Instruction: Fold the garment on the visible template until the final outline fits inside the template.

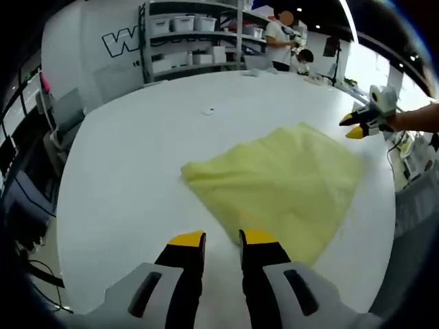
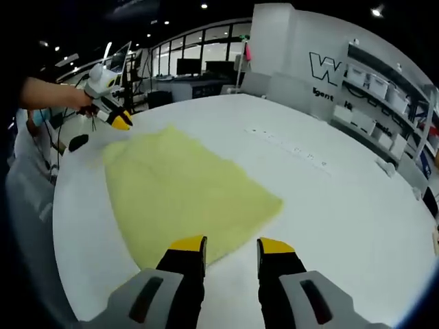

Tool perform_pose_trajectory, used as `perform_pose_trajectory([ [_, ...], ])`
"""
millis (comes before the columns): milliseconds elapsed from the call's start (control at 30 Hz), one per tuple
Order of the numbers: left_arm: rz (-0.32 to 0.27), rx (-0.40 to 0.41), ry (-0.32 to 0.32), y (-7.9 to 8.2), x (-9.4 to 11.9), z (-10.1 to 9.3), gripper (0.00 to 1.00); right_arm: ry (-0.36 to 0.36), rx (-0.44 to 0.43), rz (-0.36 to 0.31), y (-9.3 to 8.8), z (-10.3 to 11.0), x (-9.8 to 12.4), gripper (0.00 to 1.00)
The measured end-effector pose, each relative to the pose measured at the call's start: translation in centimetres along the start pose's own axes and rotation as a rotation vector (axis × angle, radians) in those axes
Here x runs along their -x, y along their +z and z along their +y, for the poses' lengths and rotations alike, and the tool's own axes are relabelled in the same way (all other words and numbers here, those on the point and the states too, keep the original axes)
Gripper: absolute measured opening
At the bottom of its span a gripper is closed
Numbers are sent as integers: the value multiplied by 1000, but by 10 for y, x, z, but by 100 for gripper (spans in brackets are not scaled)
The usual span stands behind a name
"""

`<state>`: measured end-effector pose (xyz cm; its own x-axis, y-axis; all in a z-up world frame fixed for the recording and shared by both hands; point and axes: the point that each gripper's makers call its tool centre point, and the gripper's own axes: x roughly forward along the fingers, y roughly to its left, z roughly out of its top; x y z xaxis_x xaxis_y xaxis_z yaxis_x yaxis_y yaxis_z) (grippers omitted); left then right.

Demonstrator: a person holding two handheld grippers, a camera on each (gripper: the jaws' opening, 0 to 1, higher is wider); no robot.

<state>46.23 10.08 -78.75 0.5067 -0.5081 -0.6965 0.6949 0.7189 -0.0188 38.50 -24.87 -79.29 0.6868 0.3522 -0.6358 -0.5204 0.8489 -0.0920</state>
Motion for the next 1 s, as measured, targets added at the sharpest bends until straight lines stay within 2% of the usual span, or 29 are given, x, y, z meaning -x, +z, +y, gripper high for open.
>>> perform_pose_trajectory([
  [433, -22, 55, -25, -23, 14, -21, 25, 27, -49, 6, -18, 30, 13, 28],
  [733, 7, 88, -98, -48, 18, -48, 17, 60, -131, 36, -38, 49, 15, 30],
  [1000, -4, 119, -133, -52, 10, -63, 14, 86, -192, 49, -48, 64, 11, 24],
])
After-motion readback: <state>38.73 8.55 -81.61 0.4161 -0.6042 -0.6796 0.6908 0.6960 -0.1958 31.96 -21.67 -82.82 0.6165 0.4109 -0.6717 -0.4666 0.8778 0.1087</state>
